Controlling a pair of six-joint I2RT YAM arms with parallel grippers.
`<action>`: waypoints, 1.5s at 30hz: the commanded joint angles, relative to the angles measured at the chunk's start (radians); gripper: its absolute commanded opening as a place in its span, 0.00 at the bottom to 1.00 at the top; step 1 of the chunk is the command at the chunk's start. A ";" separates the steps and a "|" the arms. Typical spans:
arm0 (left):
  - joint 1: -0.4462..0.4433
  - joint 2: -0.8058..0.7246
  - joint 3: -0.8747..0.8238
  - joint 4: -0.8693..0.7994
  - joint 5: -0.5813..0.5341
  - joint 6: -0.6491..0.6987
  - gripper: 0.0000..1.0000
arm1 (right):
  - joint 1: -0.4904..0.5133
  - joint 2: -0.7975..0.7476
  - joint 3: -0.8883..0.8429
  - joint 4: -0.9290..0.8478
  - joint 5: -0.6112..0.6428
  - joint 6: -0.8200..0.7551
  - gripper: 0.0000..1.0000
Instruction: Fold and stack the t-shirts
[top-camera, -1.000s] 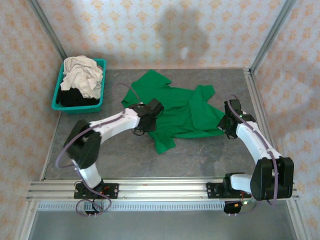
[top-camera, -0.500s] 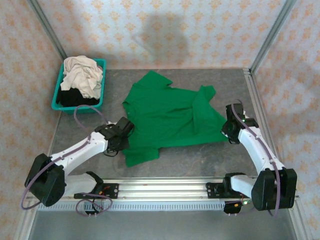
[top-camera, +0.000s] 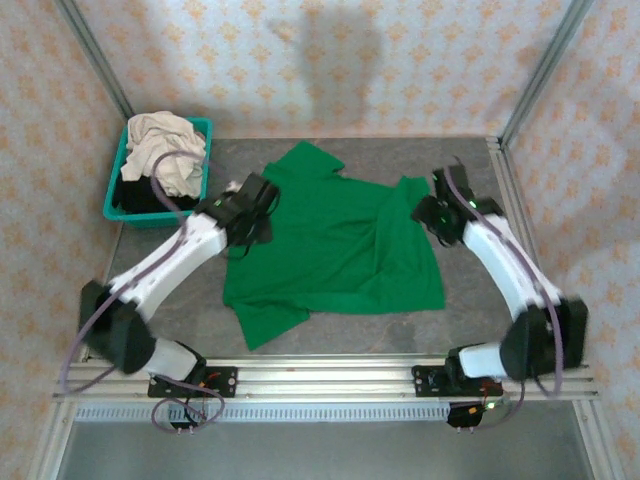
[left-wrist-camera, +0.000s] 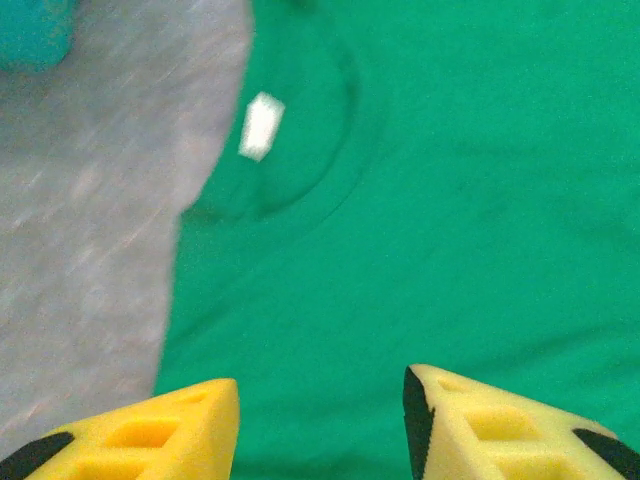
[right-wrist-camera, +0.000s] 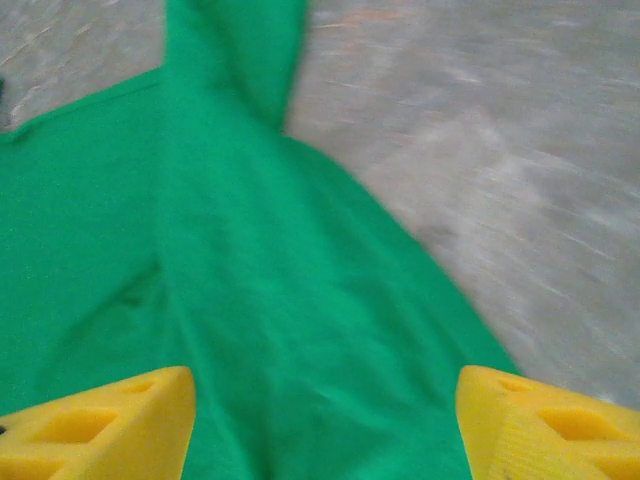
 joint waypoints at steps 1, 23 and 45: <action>0.025 0.268 0.212 0.048 0.105 0.123 0.40 | 0.040 0.244 0.107 0.062 -0.035 -0.055 0.67; 0.277 0.855 0.537 0.118 0.184 -0.002 0.30 | -0.088 0.217 -0.256 0.187 -0.017 0.123 0.59; 0.234 1.009 1.010 -0.059 0.266 0.117 0.46 | 0.036 0.613 0.471 -0.017 0.149 -0.021 0.62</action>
